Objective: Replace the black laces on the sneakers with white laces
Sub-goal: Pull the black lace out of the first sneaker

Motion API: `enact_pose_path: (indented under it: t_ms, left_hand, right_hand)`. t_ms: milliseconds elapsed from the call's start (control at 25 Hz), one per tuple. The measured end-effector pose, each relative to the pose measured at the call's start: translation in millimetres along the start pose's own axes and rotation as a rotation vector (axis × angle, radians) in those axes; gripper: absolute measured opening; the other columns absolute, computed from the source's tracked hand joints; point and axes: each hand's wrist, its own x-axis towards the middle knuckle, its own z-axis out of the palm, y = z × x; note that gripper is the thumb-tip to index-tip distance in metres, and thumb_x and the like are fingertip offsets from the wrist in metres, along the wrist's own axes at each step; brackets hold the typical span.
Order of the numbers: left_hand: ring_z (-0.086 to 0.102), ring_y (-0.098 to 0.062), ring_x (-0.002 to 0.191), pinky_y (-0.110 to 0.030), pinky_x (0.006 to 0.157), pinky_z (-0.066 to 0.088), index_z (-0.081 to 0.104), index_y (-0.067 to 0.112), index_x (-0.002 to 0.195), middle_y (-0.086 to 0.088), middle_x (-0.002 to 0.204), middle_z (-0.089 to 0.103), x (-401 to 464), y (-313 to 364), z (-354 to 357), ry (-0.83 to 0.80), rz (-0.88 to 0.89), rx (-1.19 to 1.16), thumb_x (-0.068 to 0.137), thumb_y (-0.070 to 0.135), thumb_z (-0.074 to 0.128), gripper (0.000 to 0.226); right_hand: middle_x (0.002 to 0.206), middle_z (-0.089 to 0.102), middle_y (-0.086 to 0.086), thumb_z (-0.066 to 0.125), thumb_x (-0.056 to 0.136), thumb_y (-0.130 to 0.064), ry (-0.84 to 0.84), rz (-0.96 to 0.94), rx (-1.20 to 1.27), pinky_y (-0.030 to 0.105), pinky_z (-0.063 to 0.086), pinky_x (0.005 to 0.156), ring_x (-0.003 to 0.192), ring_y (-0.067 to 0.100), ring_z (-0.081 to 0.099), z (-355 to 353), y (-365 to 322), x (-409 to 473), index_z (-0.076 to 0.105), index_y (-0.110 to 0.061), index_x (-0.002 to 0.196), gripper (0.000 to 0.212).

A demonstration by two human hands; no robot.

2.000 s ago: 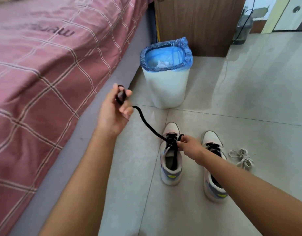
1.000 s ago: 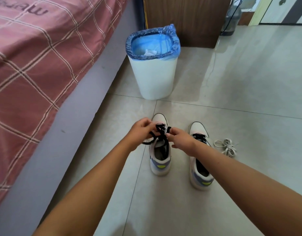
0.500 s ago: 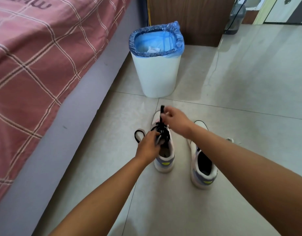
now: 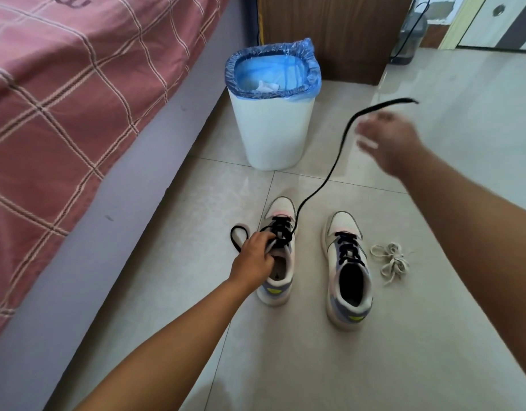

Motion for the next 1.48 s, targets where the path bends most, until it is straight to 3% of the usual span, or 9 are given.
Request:
enact_pose_path:
  t_ms: [80,200,560,680,800,1000,1240,1360,1480]
  left_hand:
    - [0.049,-0.016,0.114,-0.03,0.075,0.045,0.049,0.022,0.126,0.005,0.126,0.049,0,3,-1,0.026,0.026,0.082,0.09,0.018,0.053,0.036]
    - [0.052,-0.021,0.107,-0.031,0.069,0.043,0.052,0.02,0.121,0.001,0.119,0.053,4,10,-2,0.088,0.033,0.224,0.092,0.021,0.05,0.03]
    - [0.058,-0.026,0.09,-0.033,0.073,0.045,0.058,0.01,0.109,-0.006,0.109,0.057,-8,9,5,0.114,0.101,0.078,0.091,0.008,0.047,0.021]
    - [0.048,-0.015,0.101,-0.02,0.085,0.037,0.056,0.019,0.094,-0.003,0.113,0.04,-12,12,-1,-0.132,-0.078,-0.274,0.092,0.004,0.046,0.018]
    - [0.045,-0.015,0.086,-0.025,0.076,0.036,0.048,0.021,0.076,-0.001,0.093,0.045,-12,16,-17,-0.349,-0.274,-0.588,0.088,-0.003,0.041,0.028]
    - [0.049,-0.014,0.094,-0.036,0.088,0.04,0.055,0.022,0.078,0.002,0.09,0.055,-11,22,-34,-0.42,-0.363,-0.916,0.072,0.019,0.054,0.007]
    - [0.049,-0.013,0.11,-0.037,0.105,0.028,0.05,0.023,0.072,0.005,0.087,0.053,-15,20,-22,-0.444,-0.352,-0.628,0.095,0.05,0.043,0.036]
    - [0.046,-0.013,0.096,-0.033,0.096,0.031,0.048,0.02,0.069,0.003,0.083,0.048,-16,18,-15,-0.388,-0.359,-0.755,0.09,0.057,0.045,0.042]
    - [0.045,-0.008,0.085,-0.021,0.081,0.033,0.048,0.02,0.074,-0.001,0.098,0.041,-20,19,-18,-0.409,-0.195,-0.411,0.083,0.035,0.06,0.021]
  right_hand:
    - [0.122,0.052,0.012,0.059,0.09,-0.013,-0.214,0.045,-0.631,0.037,0.045,0.091,0.101,0.022,0.055,6,48,-31,0.036,-0.005,0.138,0.054]
    - [0.133,0.048,0.015,0.066,0.086,-0.019,-0.629,0.14,-1.065,0.033,0.041,0.093,0.119,0.03,0.049,34,119,-98,0.026,-0.004,0.14,0.07]
    - [0.08,0.052,0.004,0.055,0.084,-0.011,-0.307,-0.044,-0.8,0.036,0.044,0.064,0.076,0.026,0.054,51,166,-131,0.033,-0.014,0.116,0.038]
    - [0.1,0.05,0.005,0.056,0.084,-0.012,-0.353,-0.167,-0.913,0.03,0.038,0.066,0.085,0.023,0.051,43,166,-136,0.042,-0.016,0.112,0.032]
    - [0.113,0.047,0.005,0.056,0.086,-0.016,-0.371,-0.231,-0.965,0.027,0.031,0.066,0.095,0.024,0.052,43,173,-146,0.047,-0.014,0.118,0.033]
    - [0.112,0.042,0.005,0.054,0.084,-0.004,-0.26,-0.268,-0.77,0.016,0.03,0.074,0.096,0.017,0.047,48,173,-158,0.055,-0.013,0.12,0.037]
    - [0.104,0.04,0.005,0.05,0.082,0.007,-0.261,-0.132,-0.75,0.013,0.026,0.082,0.106,0.026,0.045,45,182,-157,0.064,-0.005,0.1,0.026]
    - [0.112,0.042,0.009,0.053,0.086,-0.001,-0.375,-0.16,-0.836,0.017,0.027,0.088,0.11,0.023,0.04,39,181,-154,0.064,-0.008,0.109,0.026]
    - [0.109,0.045,0.006,0.057,0.088,-0.009,-0.397,-0.219,-0.849,0.023,0.035,0.089,0.104,0.02,0.043,35,179,-153,0.062,-0.009,0.109,0.022]
